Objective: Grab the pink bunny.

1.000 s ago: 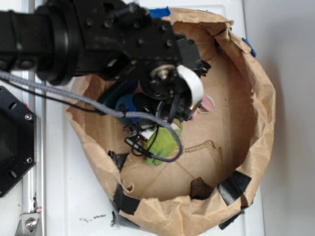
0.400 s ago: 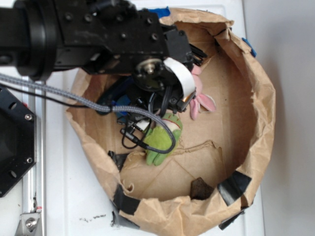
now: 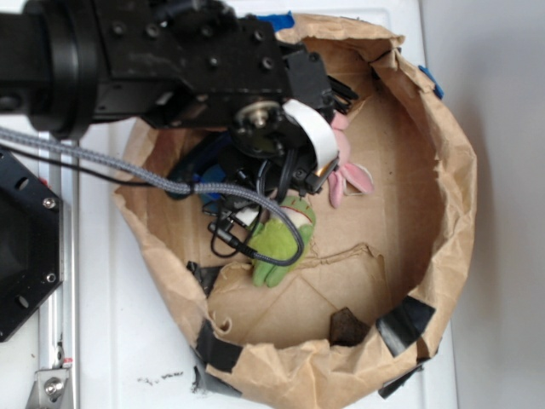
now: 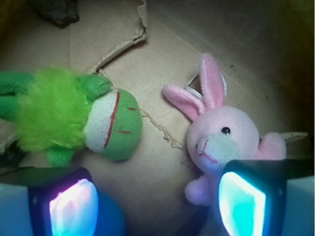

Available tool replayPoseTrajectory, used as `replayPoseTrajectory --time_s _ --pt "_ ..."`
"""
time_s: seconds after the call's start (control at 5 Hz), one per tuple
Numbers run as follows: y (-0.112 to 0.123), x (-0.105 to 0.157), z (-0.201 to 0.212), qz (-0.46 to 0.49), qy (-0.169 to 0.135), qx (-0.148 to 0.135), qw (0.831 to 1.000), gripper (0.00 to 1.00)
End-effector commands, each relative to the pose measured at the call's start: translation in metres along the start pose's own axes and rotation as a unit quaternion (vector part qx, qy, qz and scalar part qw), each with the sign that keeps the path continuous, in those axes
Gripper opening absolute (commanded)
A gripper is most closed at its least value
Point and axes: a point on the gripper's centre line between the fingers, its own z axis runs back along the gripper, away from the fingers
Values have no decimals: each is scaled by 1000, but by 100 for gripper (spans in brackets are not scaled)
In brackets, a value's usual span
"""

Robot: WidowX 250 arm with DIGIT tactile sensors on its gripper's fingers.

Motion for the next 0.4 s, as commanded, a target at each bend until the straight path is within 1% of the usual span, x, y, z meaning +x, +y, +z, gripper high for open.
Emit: replayPoseTrajectory --time_s 0.0,0.2 --pt "-5 8 48 -15 -61 -7 998 100" --pt "-2 10 53 -13 -60 6 998 100"
